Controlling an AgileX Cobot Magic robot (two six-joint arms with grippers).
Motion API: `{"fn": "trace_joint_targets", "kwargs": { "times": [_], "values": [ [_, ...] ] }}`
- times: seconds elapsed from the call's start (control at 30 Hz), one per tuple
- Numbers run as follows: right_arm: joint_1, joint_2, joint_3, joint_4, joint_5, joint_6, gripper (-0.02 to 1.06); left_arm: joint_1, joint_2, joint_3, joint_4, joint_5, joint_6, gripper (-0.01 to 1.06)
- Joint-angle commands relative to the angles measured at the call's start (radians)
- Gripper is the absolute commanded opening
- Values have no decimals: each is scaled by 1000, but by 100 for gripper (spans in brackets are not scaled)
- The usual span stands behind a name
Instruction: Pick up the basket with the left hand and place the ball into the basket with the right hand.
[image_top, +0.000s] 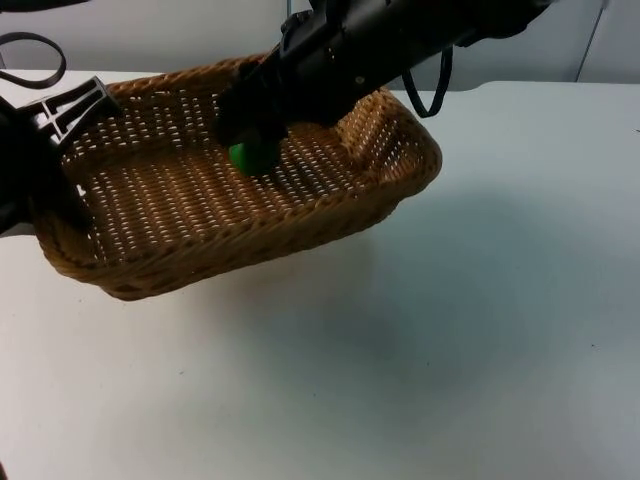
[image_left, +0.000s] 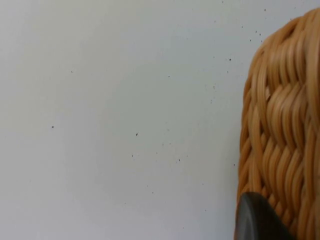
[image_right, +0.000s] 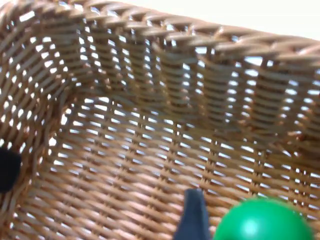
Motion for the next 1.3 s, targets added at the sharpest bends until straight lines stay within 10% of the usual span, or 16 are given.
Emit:
{"fn": "trace_joint_targets", "kwargs": {
  "times": [0.0,0.47,0.67,1.07,1.27],
  "values": [
    [3,-1,-6,44,-12,-8,68,-5,-11,-6,-15,-24,-4,0],
    [-45,-190,-18,8,-20,9,62,-5,-11,-6,-15,-24,-4,0],
    [-114,-325,-18,-12,118,62,1,-5,-11,-6,-15,-24,-4,0],
    [-150,-367,-16,-465,278,419,0,-5,-11,-6,-15,-24,-4,0],
    [-150,-367,-16,-488,301,439,0,-5,-11,-6,-15,-24,-4,0]
  ]
}}
